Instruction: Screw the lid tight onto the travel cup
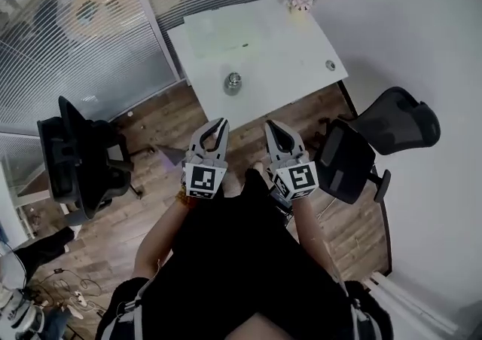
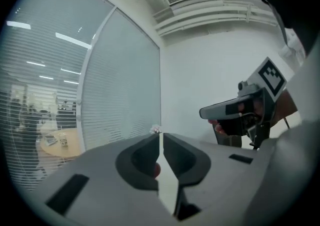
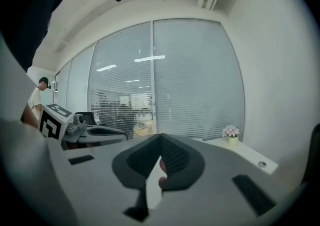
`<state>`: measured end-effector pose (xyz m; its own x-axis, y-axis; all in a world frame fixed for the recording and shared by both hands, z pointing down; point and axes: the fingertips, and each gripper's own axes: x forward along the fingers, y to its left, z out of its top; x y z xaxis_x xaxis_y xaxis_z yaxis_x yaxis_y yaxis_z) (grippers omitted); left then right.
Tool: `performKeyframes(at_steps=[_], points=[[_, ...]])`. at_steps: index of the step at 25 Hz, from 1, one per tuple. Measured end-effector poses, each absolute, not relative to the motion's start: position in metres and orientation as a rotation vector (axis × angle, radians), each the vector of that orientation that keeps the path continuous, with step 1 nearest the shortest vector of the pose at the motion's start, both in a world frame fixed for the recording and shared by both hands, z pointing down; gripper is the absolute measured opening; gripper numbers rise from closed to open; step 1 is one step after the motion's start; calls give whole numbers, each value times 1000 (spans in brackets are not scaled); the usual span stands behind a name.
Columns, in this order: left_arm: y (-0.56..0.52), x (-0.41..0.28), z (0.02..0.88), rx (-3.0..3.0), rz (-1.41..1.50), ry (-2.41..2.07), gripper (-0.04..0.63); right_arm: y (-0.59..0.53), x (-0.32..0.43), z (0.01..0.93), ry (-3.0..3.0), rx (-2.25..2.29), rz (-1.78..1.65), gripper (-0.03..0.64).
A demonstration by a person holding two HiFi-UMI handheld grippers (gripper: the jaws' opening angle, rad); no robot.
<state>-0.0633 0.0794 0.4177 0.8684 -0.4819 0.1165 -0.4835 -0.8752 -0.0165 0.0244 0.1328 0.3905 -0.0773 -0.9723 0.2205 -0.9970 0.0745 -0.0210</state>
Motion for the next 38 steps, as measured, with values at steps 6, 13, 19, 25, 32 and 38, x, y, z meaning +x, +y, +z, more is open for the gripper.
performKeyframes(at_steps=[6, 13, 19, 25, 32, 38], points=[[39, -22, 452, 2916, 347, -946, 29, 75, 77, 407, -2340, 1799, 295, -6], [-21, 21, 450, 2756, 398, -1328, 29, 0, 126, 409, -2553, 1396, 260, -6], [-30, 22, 461, 2592, 405, -1502, 29, -34, 133, 423, -2622, 1169, 265, -6], [-44, 23, 486, 2670, 309, -1349, 31, -71, 115, 433, -2567, 1150, 270, -6], [-72, 14, 516, 2762, 356, -1155, 118, -99, 91, 437, -2554, 1100, 297, -6], [-79, 35, 552, 2799, 480, -1054, 233, -111, 95, 473, -2518, 964, 332, -5]])
